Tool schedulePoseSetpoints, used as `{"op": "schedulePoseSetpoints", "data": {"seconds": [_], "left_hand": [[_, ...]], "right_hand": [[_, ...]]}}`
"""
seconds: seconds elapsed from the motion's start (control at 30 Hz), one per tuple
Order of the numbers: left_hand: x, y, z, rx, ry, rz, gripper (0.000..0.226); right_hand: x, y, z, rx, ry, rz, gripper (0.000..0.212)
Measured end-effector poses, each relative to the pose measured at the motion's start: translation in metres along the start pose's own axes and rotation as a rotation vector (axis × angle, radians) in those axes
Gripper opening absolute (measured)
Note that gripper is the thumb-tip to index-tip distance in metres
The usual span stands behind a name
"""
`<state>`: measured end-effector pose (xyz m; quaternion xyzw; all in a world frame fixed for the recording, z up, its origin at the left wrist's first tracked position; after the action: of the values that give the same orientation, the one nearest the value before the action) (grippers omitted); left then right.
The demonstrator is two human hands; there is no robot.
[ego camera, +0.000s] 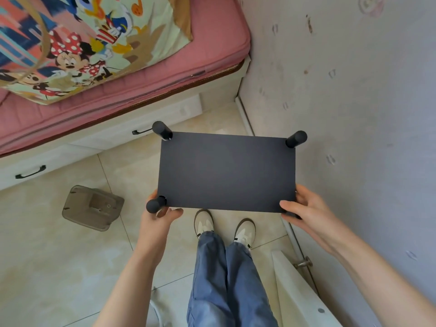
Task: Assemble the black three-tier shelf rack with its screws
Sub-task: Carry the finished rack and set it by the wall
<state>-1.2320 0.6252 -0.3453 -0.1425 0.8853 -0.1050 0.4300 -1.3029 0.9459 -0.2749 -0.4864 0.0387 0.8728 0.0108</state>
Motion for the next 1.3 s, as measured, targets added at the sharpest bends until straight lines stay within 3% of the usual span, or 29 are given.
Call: {"op": "schedulePoseSetpoints", "data": {"seconds": [0.1, 0.17, 0.3, 0.33, 0.43, 0.57, 0.73, 1.07, 1.3], "left_hand": [[-0.004, 0.000, -0.005, -0.047, 0.042, 0.100, 0.067], [-0.007, 0.003, -0.015, -0.075, 0.068, 0.080, 0.064], [-0.007, 0.012, -0.031, -0.210, 0.005, -0.091, 0.019], [-0.005, 0.014, -0.035, -0.214, 0.014, -0.109, 0.017], [0.003, 0.019, -0.051, -0.159, 0.042, -0.125, 0.029], [0.025, 0.025, -0.075, -0.046, 0.091, -0.083, 0.020], [0.052, 0.030, -0.104, 0.035, 0.132, -0.063, 0.032], [0.104, 0.039, -0.162, 0.145, 0.218, 0.222, 0.029], [0.137, 0.042, -0.197, 0.265, 0.244, 0.370, 0.046]], "right_hand": [[0.001, 0.001, 0.004, -0.026, 0.005, 0.004, 0.050], [0.001, 0.003, 0.006, -0.041, 0.001, 0.019, 0.051], [0.002, 0.004, 0.011, -0.029, -0.024, 0.021, 0.051], [0.002, 0.003, 0.012, -0.019, -0.031, 0.013, 0.049], [0.006, 0.002, 0.012, 0.023, -0.038, -0.007, 0.047], [0.010, 0.002, 0.006, 0.120, -0.050, -0.042, 0.049], [0.014, 0.005, 0.006, 0.218, -0.049, -0.118, 0.049], [0.013, 0.031, 0.017, 0.377, -0.051, -0.311, 0.052], [0.009, 0.061, 0.012, 0.504, -0.078, -0.407, 0.053]]}}
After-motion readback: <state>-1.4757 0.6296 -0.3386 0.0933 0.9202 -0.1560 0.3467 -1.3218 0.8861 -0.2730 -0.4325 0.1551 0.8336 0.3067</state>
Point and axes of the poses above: each hand's wrist, its own x-axis towards the middle knuckle, its own y-axis out of the palm, z = x × y, the point moved 4 cm from there along x, towards the middle knuckle, and after that the axes turned 13 degrees about x, right-handed, at the moved point
